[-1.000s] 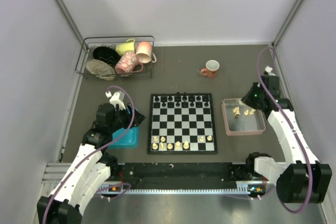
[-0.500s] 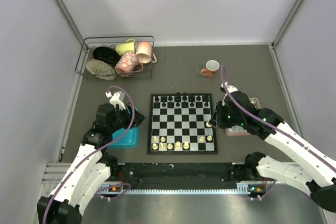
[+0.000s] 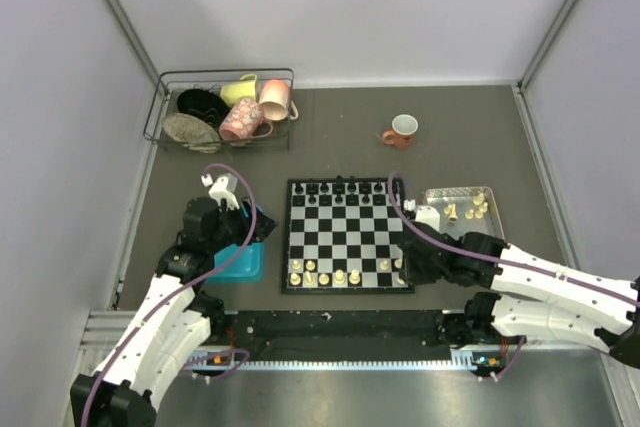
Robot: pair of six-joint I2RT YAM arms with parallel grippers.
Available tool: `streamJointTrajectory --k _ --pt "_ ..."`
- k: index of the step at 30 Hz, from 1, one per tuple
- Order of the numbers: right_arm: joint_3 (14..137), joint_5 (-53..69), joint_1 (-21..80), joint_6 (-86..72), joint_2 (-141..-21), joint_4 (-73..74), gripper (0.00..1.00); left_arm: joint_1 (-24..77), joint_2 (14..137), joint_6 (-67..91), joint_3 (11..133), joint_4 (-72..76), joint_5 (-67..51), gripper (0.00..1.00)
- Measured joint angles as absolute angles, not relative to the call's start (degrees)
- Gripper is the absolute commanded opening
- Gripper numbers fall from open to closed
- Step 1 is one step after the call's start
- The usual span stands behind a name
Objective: Set up the chess pieces on the board
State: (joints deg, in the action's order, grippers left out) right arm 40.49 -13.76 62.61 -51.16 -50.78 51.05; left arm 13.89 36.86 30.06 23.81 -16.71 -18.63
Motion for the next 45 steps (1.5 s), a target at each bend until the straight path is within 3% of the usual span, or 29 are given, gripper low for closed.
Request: streamJointTrajectory --k 25,28,34,45 --pt "36.0 -16.5 62.8 -55.2 -56.5 44.9 0.0 13.9 36.9 30.1 23.8 -16.7 -18.6 0.56" --pt "35.6 -16.5 62.8 -55.2 -56.7 44.2 0.03 13.9 36.9 30.1 23.8 -16.7 -18.6 0.56" --pt "35.0 -16.6 62.8 -55.3 -56.6 43.8 0.19 13.9 36.9 30.1 23.8 -16.7 -18.6 0.56" --pt "34.9 -16.7 62.8 -55.4 -56.6 43.6 0.2 13.9 36.9 30.1 23.8 -16.7 -18.6 0.56"
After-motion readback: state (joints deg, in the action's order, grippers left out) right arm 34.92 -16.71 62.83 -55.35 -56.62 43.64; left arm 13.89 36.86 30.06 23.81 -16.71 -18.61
